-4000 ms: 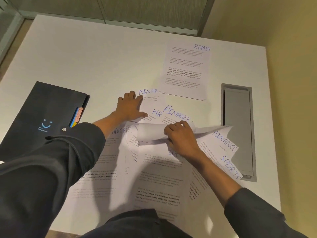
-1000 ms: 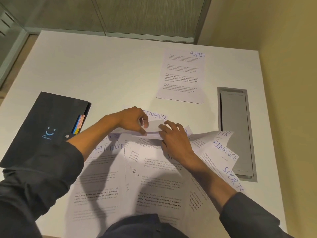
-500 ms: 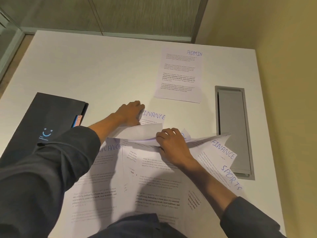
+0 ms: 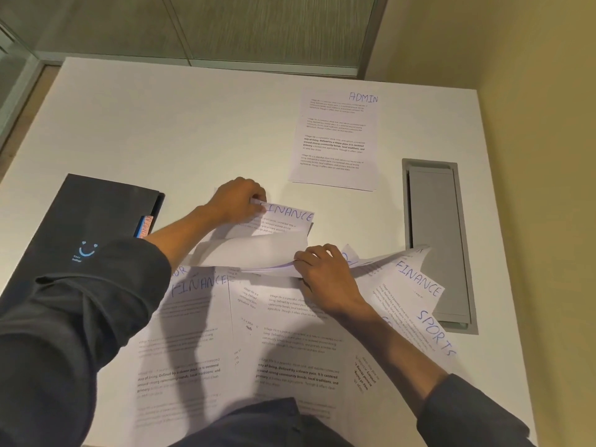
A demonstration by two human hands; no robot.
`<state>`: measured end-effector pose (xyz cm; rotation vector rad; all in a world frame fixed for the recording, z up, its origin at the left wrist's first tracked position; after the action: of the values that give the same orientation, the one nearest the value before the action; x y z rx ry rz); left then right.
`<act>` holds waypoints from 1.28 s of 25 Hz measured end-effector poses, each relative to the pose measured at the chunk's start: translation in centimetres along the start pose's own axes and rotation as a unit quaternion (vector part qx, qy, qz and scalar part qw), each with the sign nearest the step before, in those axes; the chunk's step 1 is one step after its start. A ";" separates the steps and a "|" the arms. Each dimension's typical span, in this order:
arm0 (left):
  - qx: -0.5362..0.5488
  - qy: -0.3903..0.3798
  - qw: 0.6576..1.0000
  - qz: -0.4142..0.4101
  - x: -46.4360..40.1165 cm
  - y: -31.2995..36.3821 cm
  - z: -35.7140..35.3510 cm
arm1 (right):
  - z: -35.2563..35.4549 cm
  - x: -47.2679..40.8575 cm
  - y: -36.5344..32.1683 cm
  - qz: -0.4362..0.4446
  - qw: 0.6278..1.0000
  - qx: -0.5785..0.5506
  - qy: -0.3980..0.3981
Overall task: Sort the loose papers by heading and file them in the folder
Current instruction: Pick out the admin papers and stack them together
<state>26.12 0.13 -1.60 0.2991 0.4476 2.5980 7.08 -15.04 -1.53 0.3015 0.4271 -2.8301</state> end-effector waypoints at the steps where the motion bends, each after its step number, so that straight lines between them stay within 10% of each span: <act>1: 0.012 0.021 1.000 0.000 -0.2 0.3 0.8 | 0.0 0.1 0.0 0.005 1.000 0.002 0.007; 20: 0.053 0.252 0.965 0.054 6.2 -2.3 1.9 | 0.4 -1.5 3.0 -0.122 0.987 0.108 -0.005; 32: 0.018 0.063 0.963 0.262 26.6 -2.1 -6.0 | -4.8 13.0 -5.1 -0.149 0.957 0.042 -0.245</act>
<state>2.47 13.53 -4.49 0.2966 0.5158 3.1431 -5.89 -11.72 -7.83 -0.4841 0.2578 -3.0679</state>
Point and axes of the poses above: each hand's wrist, its own x-axis away from the middle knuckle, its own z-axis out of the back of the hand, y = z × x, the point moved 3 cm from there along -x, towards the middle knuckle, and after that the axes turned 11 degrees about y, right-handed, at the moved point
